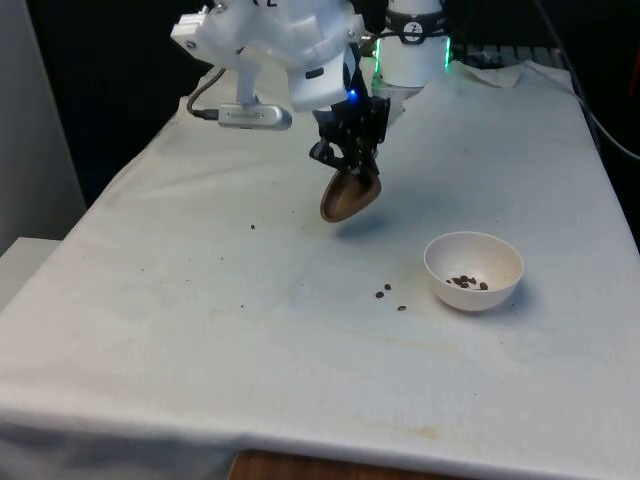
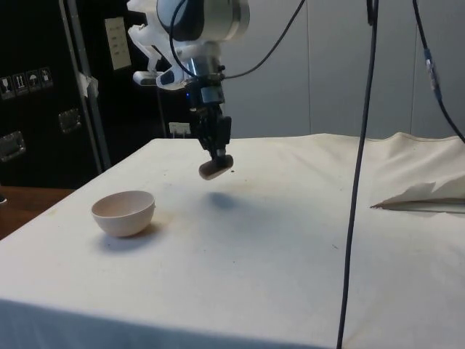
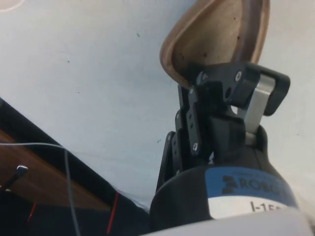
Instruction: Pour the coffee beans from the cup into the bowl.
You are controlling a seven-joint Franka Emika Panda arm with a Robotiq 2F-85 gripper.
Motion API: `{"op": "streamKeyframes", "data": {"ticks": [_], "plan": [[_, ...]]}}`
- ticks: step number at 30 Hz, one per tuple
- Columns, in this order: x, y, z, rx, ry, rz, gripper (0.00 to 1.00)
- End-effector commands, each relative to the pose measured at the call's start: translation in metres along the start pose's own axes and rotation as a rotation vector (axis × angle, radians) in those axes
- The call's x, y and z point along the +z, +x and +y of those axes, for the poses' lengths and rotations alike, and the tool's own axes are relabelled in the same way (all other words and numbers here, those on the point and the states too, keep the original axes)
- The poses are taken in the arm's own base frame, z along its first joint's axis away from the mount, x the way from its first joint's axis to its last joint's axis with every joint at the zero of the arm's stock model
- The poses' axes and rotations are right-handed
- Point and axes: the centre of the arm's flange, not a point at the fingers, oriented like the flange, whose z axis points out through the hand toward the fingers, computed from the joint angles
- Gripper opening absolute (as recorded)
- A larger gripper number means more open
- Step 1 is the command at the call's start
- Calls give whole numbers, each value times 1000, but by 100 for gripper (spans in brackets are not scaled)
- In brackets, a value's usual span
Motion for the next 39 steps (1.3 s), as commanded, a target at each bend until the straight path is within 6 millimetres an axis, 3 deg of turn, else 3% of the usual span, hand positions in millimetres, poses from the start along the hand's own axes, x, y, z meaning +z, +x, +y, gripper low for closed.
{"op": "streamKeyframes", "data": {"ticks": [1, 20, 39], "plan": [[-1, -3, -4, -1, -25, -3, 4], [21, -20, -34, -18, -87, 5, 4], [35, -31, -37, 8, -153, 9, 4]]}}
